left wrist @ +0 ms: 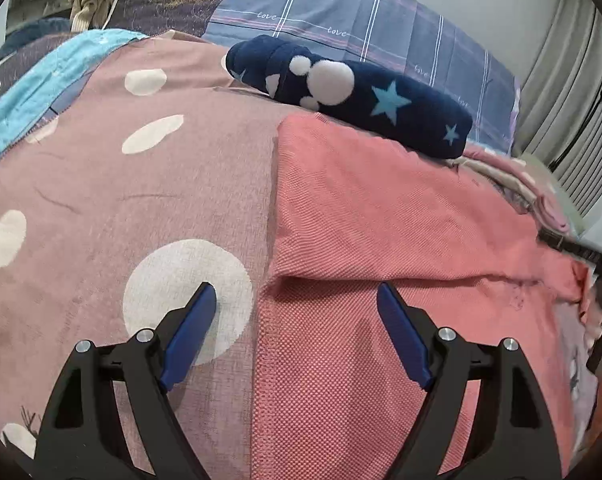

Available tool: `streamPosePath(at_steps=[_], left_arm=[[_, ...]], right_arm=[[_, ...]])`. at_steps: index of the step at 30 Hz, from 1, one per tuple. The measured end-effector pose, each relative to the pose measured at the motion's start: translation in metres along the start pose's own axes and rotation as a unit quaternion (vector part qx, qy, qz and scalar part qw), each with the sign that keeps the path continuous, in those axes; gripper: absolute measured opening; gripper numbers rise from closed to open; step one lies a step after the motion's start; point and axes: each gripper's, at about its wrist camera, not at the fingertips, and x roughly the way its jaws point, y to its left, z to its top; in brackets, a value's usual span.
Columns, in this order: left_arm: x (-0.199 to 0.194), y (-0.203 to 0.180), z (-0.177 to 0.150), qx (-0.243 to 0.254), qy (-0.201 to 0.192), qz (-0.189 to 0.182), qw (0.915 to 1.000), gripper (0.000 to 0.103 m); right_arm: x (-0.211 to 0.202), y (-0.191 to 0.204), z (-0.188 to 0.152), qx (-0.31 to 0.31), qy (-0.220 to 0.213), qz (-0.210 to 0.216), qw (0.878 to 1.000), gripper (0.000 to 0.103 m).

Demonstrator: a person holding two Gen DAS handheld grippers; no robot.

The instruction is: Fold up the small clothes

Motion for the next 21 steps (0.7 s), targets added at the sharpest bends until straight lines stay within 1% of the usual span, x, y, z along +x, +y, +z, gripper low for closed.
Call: streamPosePath(at_steps=[3,4,6,7,8,9,10,11,12,13,15,16,17,18,19,20,21], left_arm=[[0.0,0.003,0.0,-0.006,-0.001,-0.006,1.0,0.083],[-0.001,0.004,0.0,-0.006,-0.001,-0.006,1.0,0.083],[-0.001,0.004,0.002,-0.006,-0.001,-0.012,0.9999,0.083],[-0.002,0.006,0.004,-0.01,-0.001,-0.029,0.9995,0.083],[-0.003,0.011,0.01,-0.025,-0.001,-0.059,0.998,0.083],[-0.005,0.015,0.014,-0.035,-0.003,-0.077,0.9964,0.083],[-0.006,0.019,0.02,-0.045,-0.006,-0.097,0.9942,0.083],[-0.005,0.025,0.033,-0.048,-0.005,-0.117,0.9919,0.083],[-0.002,0.026,0.041,-0.048,-0.005,-0.116,0.9921,0.083],[0.003,0.028,0.05,-0.048,-0.002,-0.109,0.9929,0.082],[0.018,0.027,0.065,-0.037,0.018,-0.106,0.9936,0.074],[0.026,0.026,0.071,-0.028,0.023,-0.099,0.9944,0.068],[0.04,0.026,0.075,-0.02,0.035,-0.091,0.995,0.055],[0.049,0.028,0.076,-0.024,0.043,-0.098,0.994,0.044],[0.058,0.031,0.074,-0.036,0.049,-0.117,0.9913,0.024],[0.063,0.034,0.071,-0.048,0.044,-0.135,0.9887,0.016],[0.063,0.036,0.066,-0.053,0.034,-0.145,0.9874,0.014]], right_arm=[[-0.006,-0.004,-0.011,0.022,-0.018,0.001,1.0,0.046],[-0.012,-0.003,-0.011,0.027,-0.025,0.004,0.999,0.046],[-0.022,0.007,-0.002,0.014,-0.042,0.018,0.999,0.046],[-0.028,0.02,0.007,-0.004,-0.048,0.031,0.998,0.046],[-0.03,0.027,0.011,-0.016,-0.05,0.041,0.998,0.046],[-0.032,0.048,0.024,-0.04,-0.05,0.068,0.996,0.046],[-0.031,0.058,0.031,-0.052,-0.045,0.09,0.994,0.046],[-0.027,0.073,0.039,-0.066,-0.032,0.116,0.99,0.046],[-0.018,0.097,0.056,-0.082,-0.01,0.155,0.984,0.046],[-0.011,0.108,0.07,-0.088,-0.003,0.168,0.982,0.046],[0.001,0.143,0.096,-0.095,0.005,0.182,0.979,0.046],[0.007,0.158,0.105,-0.095,0.01,0.191,0.977,0.045],[0.013,0.171,0.114,-0.096,0.013,0.201,0.975,0.042],[0.02,0.185,0.123,-0.1,0.017,0.21,0.972,0.041],[0.026,0.196,0.13,-0.107,0.02,0.214,0.971,0.038],[0.033,0.206,0.135,-0.115,0.024,0.214,0.97,0.037],[0.041,0.216,0.14,-0.122,0.03,0.211,0.969,0.037]])
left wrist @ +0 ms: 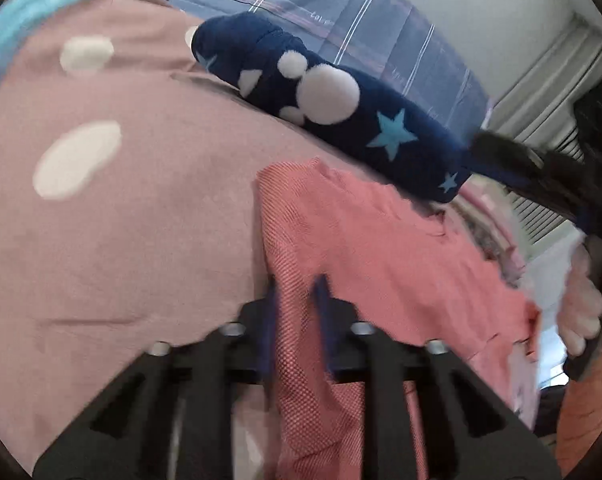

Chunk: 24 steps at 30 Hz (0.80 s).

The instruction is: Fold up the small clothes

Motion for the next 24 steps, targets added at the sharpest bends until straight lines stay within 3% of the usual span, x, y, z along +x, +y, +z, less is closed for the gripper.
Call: streamPosePath(at_steps=[1,3,6,10,11,12,13,15,16,17,18,19,20,21,24], left_arm=[[-0.002,0.0,-0.003,0.005,-0.008,-0.006,0.9999,0.008],[-0.012,-0.008,-0.004,0.029,-0.023,-0.022,0.9991,0.007],[-0.016,-0.026,-0.012,0.079,-0.033,-0.015,0.9963,0.007],[-0.018,-0.037,-0.015,0.11,-0.039,0.0,0.9932,0.008],[-0.019,-0.038,-0.015,0.112,-0.041,0.001,0.9929,0.007],[-0.02,-0.037,-0.015,0.11,-0.042,0.001,0.993,0.007],[-0.02,-0.036,-0.015,0.107,-0.042,0.0,0.9933,0.007],[-0.021,-0.031,-0.012,0.088,-0.045,0.012,0.995,0.016],[-0.025,-0.027,-0.013,0.077,-0.048,0.02,0.9956,0.033],[-0.029,-0.023,-0.012,0.064,-0.056,0.034,0.9958,0.05],[-0.032,-0.02,-0.012,0.055,-0.064,0.044,0.9955,0.054],[-0.034,-0.016,-0.011,0.044,-0.064,0.062,0.995,0.056],[-0.032,-0.015,-0.01,0.039,-0.057,0.084,0.994,0.056],[-0.028,-0.012,-0.01,0.032,-0.046,0.106,0.9927,0.056],[-0.023,-0.008,-0.01,0.024,-0.03,0.12,0.9921,0.056]], right_arm=[[0.008,0.003,0.006,-0.006,0.01,0.0,1.0,0.036],[0.028,0.011,0.014,-0.021,0.042,0.013,0.999,0.036],[0.05,0.033,0.018,-0.046,0.076,0.017,0.996,0.036],[0.076,0.061,0.018,-0.085,0.113,0.003,0.99,0.056],[0.082,0.068,0.016,-0.101,0.12,-0.012,0.988,0.056],[0.089,0.074,0.013,-0.12,0.128,-0.038,0.984,0.05],[0.092,0.076,0.01,-0.132,0.129,-0.057,0.981,0.005],[0.088,0.073,0.012,-0.118,0.088,-0.074,0.986,0.003],[0.083,0.068,0.014,-0.097,0.064,-0.056,0.992,0.003],[0.078,0.063,0.017,-0.073,0.037,-0.025,0.996,0.004],[0.072,0.054,0.017,-0.042,-0.012,0.015,0.999,0.005],[0.071,0.049,0.016,-0.033,-0.029,0.019,0.999,0.015],[0.073,0.045,0.015,-0.031,-0.03,0.004,0.999,0.041],[0.073,0.039,0.011,-0.03,-0.027,-0.016,0.999,0.05],[0.05,0.013,-0.006,0.013,-0.042,-0.027,0.999,0.045]])
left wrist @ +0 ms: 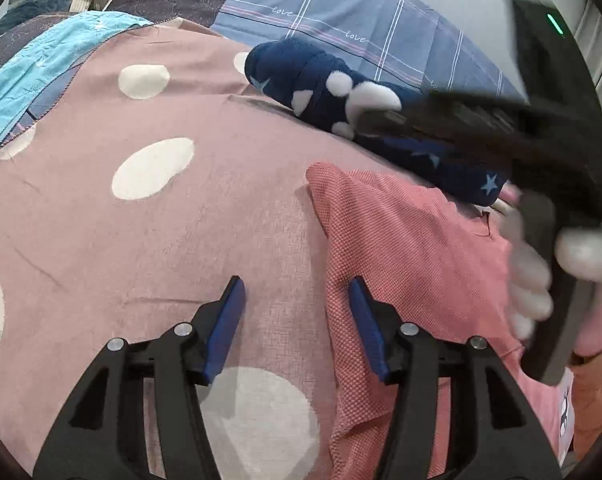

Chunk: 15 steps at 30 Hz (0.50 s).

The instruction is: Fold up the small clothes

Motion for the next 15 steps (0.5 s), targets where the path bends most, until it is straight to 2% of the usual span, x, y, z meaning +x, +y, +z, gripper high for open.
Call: streamPosePath(at_steps=[2,4,7,8,10,11,12,13,15], left_arm=[[0.0,-0.009,-0.002,0.027,0.001,0.034,0.9991,0.056],[0.0,-0.016,-0.004,0.046,0.0,0.055,0.9974,0.056],[-0.001,-0.016,-0.006,0.049,0.0,0.06,0.997,0.056],[-0.002,-0.013,-0.006,0.043,-0.001,0.062,0.9971,0.056],[-0.006,-0.006,-0.005,0.035,-0.008,0.078,0.9963,0.053],[-0.01,-0.004,-0.002,0.028,-0.02,0.085,0.9957,0.044],[-0.018,-0.004,0.001,0.019,-0.036,0.081,0.9959,0.038],[-0.029,-0.006,0.006,0.009,-0.055,0.062,0.9965,0.028],[-0.042,-0.02,0.015,0.012,-0.071,0.02,0.9972,0.023]], right_arm=[[-0.028,-0.02,-0.017,0.024,-0.003,0.015,1.0,0.038],[-0.067,-0.039,-0.046,0.028,-0.013,0.003,1.0,0.034],[-0.114,-0.071,-0.105,0.039,-0.014,-0.044,0.998,0.032],[-0.128,-0.089,-0.132,0.058,-0.001,-0.069,0.996,0.032],[-0.132,-0.119,-0.164,0.099,0.027,-0.098,0.99,0.032],[-0.131,-0.141,-0.188,0.135,0.026,-0.09,0.986,0.025],[-0.138,-0.15,-0.2,0.147,-0.02,-0.054,0.987,0.025],[-0.138,-0.159,-0.208,0.163,-0.036,-0.027,0.986,0.024],[-0.139,-0.172,-0.21,0.2,-0.045,0.006,0.979,0.023]])
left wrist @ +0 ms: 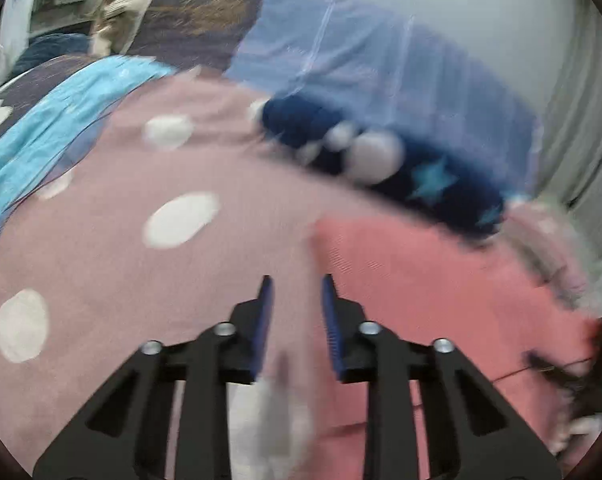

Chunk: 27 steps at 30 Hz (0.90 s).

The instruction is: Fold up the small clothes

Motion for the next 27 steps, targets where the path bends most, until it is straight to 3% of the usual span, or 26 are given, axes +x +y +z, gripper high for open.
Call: streamPosePath(at_steps=[2,4,5,7,9,11,12,13,14,16,17,19,21,23,24,25,27], left_arm=[[-0.005,-0.031,0.008,0.044,-0.007,-0.026,0.9987,0.023],[0.009,-0.051,0.006,0.076,0.014,-0.023,0.9967,0.024],[0.026,-0.056,0.002,0.087,0.038,0.0,0.9955,0.024],[0.069,-0.055,-0.017,0.108,0.089,0.085,0.9865,0.026],[0.074,-0.06,-0.024,0.131,0.072,0.108,0.9828,0.025],[0.077,-0.065,-0.027,0.149,0.076,0.125,0.9779,0.025],[0.077,-0.067,-0.027,0.155,0.073,0.13,0.9765,0.025],[0.076,-0.068,-0.025,0.158,0.073,0.13,0.976,0.025],[0.074,-0.065,-0.024,0.151,0.074,0.122,0.9782,0.025],[0.066,-0.055,-0.02,0.125,0.072,0.099,0.9846,0.026],[0.063,-0.053,-0.02,0.118,0.072,0.097,0.9856,0.026],[0.054,-0.065,-0.017,0.124,0.065,0.103,0.9847,0.027],[0.043,-0.093,-0.018,0.146,0.059,0.075,0.9846,0.029],[0.029,-0.134,-0.02,0.179,0.044,0.037,0.9821,0.051],[0.024,-0.156,-0.023,0.196,0.034,0.021,0.9797,0.057],[0.023,-0.169,-0.026,0.206,0.031,0.013,0.9779,0.062],[0.034,-0.201,-0.043,0.234,0.046,-0.007,0.9712,0.062]], right_arm=[[0.003,-0.002,-0.001,0.004,-0.005,0.006,1.0,0.023],[0.003,0.002,-0.002,-0.002,-0.006,0.0,1.0,0.023],[0.003,0.003,-0.003,-0.004,-0.007,-0.003,1.0,0.023],[0.005,0.004,-0.003,-0.005,-0.007,-0.003,1.0,0.023],[0.004,0.007,0.002,-0.007,-0.007,-0.007,1.0,0.023],[-0.003,0.012,0.003,-0.016,-0.012,-0.035,0.999,0.019],[-0.018,0.019,-0.001,-0.029,-0.022,-0.072,0.997,0.02],[-0.04,0.026,-0.006,-0.05,-0.044,-0.108,0.992,0.025],[-0.052,0.029,-0.009,-0.063,-0.057,-0.124,0.989,0.037],[-0.095,0.029,-0.02,-0.101,-0.099,-0.186,0.972,0.058],[-0.107,0.025,-0.024,-0.113,-0.109,-0.211,0.965,0.064],[-0.131,0.01,-0.034,-0.139,-0.113,-0.298,0.938,0.069],[-0.142,-0.007,-0.04,-0.144,-0.11,-0.354,0.917,0.071],[-0.147,-0.019,-0.046,-0.141,-0.108,-0.387,0.905,0.071],[-0.144,-0.025,-0.049,-0.146,-0.101,-0.405,0.897,0.072],[-0.137,-0.03,-0.052,-0.157,-0.086,-0.426,0.887,0.075],[-0.12,-0.04,-0.055,-0.18,-0.065,-0.468,0.863,0.078]])
